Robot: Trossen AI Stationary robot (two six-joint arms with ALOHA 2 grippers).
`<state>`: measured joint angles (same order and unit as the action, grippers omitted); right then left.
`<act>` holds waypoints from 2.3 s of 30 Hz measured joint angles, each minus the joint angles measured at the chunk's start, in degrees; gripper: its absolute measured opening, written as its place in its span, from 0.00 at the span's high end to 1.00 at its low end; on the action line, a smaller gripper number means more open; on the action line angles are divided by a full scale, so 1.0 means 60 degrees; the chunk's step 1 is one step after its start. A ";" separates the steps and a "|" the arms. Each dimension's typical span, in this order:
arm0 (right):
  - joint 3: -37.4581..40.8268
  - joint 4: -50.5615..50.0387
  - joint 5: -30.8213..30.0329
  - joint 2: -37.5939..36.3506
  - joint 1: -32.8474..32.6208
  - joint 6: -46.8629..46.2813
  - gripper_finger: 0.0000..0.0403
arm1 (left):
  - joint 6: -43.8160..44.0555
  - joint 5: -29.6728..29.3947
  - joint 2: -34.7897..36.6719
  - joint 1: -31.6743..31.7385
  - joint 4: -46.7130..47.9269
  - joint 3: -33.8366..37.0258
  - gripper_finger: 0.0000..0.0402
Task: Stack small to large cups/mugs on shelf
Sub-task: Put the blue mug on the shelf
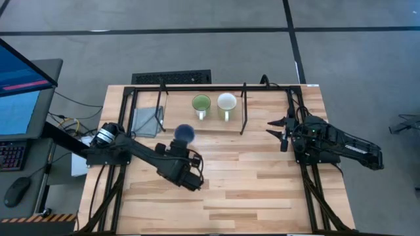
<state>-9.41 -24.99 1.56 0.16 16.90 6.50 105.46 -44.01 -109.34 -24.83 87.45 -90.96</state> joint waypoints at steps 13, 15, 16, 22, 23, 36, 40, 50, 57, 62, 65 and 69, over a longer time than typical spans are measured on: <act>0.0001 -0.0048 0.0015 -0.0001 -0.0003 -0.0004 0.55 | -0.0587 -0.0525 0.0000 0.1442 0.0440 0.0021 0.93; 0.0027 -0.0047 0.0018 -0.0004 -0.0003 -0.0006 0.55 | -0.0846 -0.0699 0.0016 0.1607 0.0421 0.0025 0.93; 0.0045 -0.0066 0.0018 -0.0004 -0.0003 -0.0053 0.55 | -0.0948 -0.0754 0.0045 0.1679 0.0421 0.0025 0.93; 0.0048 -0.0084 0.0022 0.0000 -0.0007 -0.0076 0.55 | -0.1264 -0.1092 0.0762 0.1854 0.0437 0.0241 0.93; 0.0048 -0.0080 0.0022 0.0000 -0.0007 -0.0076 0.55 | -0.1259 -0.1108 0.0961 0.1850 0.0453 0.0323 0.93; 0.0048 -0.0040 0.0022 0.0000 -0.0003 -0.0069 0.55 | -0.3444 -0.0532 0.4165 0.2809 -0.3621 0.3586 0.93; 0.0048 -0.0044 0.0022 0.0000 -0.0003 -0.0069 0.55 | -0.4440 -0.0528 0.4696 0.3489 -0.5162 0.4569 0.93; 0.0052 -0.0044 0.0015 0.0000 -0.0003 -0.0003 0.55 | -0.5423 -0.0032 0.4620 0.4577 -0.6926 0.5638 0.93; 0.0052 -0.0044 0.0008 0.0000 -0.0003 0.0000 0.55 | -0.6182 -0.0002 0.4464 0.5081 -0.7944 0.5797 0.93; 0.0055 -0.0045 0.0002 0.0000 -0.0001 0.0004 0.55 | -0.6254 0.0055 0.4051 0.5222 -0.7946 0.5767 0.93; 0.0055 -0.0045 -0.0015 0.0000 0.0001 0.0007 0.55 | -0.6179 0.0193 0.3643 0.5240 -0.7952 0.5770 0.93; 0.0055 -0.0044 -0.0015 -0.0003 0.0001 0.0014 0.55 | -0.6106 -0.0112 0.3317 0.5236 -0.7910 0.5734 0.93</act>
<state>-9.08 -25.26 1.48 0.14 16.91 6.59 68.83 -44.68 -89.44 6.59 39.99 -56.55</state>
